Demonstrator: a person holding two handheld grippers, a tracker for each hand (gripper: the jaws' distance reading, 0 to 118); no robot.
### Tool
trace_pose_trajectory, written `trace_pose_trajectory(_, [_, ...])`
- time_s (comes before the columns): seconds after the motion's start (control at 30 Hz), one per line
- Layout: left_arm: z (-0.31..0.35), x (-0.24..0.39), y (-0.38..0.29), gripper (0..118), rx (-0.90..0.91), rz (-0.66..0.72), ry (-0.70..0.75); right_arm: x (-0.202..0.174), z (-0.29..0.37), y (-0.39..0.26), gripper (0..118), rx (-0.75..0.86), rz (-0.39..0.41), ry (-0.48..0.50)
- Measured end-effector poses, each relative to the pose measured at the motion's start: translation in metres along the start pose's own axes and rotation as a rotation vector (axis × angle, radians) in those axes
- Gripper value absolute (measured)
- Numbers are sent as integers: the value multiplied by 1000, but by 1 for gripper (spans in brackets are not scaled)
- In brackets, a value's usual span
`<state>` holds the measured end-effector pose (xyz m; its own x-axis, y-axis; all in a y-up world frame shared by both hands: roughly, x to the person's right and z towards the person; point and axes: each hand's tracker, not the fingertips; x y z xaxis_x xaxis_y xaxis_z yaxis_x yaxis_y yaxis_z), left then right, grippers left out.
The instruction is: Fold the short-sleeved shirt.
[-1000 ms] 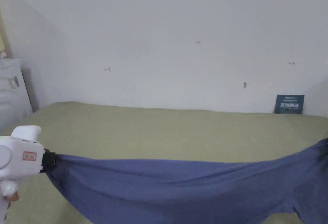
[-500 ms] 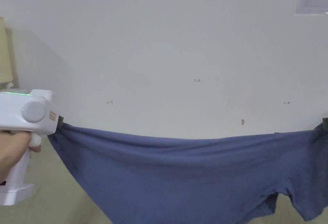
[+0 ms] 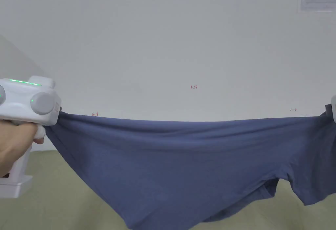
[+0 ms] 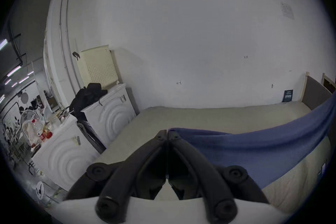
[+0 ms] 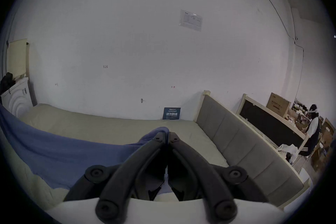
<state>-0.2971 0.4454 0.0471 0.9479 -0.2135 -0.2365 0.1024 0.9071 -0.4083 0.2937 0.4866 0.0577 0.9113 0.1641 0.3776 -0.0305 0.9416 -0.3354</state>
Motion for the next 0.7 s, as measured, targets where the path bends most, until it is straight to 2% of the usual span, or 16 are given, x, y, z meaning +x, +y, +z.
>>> trace_pose_trajectory(0.07, [-17,9,-5,0,5,6,6,-7,-17,-6,0,-11,1,1])
trace_pose_trajectory(0.2, [-54,26,-32,0,-30,-5,3,-26,-50,-36,0,-52,61,-9])
trace_pose_trajectory(0.43, [-97,51,-121,0,-163,-18,-25,-43,-91,-132,0,-173,80,4])
trace_pose_trajectory(0.57, [-95,57,-174,0,-229,-10,-73,-42,-88,-190,0,-252,91,41])
trace_pose_trajectory(0.7, [-59,45,-218,0,-322,48,-152,-34,-47,-241,0,-284,90,70])
